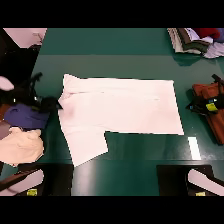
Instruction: Fold the shirts.
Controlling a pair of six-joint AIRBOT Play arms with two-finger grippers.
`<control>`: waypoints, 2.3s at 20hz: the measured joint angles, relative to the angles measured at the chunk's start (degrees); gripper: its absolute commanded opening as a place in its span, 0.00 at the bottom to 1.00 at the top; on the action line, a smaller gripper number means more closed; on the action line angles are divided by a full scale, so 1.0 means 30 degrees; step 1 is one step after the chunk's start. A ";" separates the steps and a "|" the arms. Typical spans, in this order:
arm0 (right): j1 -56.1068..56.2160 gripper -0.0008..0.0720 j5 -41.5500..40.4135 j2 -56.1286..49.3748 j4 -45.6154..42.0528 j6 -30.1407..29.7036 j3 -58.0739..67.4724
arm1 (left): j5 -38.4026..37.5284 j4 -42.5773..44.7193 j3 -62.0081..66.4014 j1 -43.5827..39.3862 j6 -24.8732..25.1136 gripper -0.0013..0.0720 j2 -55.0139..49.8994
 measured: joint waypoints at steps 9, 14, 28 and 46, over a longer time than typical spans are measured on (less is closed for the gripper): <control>-0.0321 0.50 0.0058 0.1887 0.1792 -0.0911 -0.1508 | 0.0080 -0.1071 -0.7876 0.0051 -0.0561 0.78 0.4823; -0.0291 0.50 0.0080 0.1996 0.2346 -0.1115 -0.1581 | 0.1705 -0.2739 -0.9071 0.0073 0.0437 0.74 0.5122; -0.2222 0.65 0.1902 0.2011 0.1209 -0.1319 -0.2725 | 0.2164 -0.3701 -0.7978 -0.2113 0.1035 0.05 0.5180; -0.3206 0.03 -0.0138 -0.0444 0.2769 -0.2790 -0.6302 | 0.0568 -0.3213 -0.6309 -0.2208 0.0918 0.04 0.5224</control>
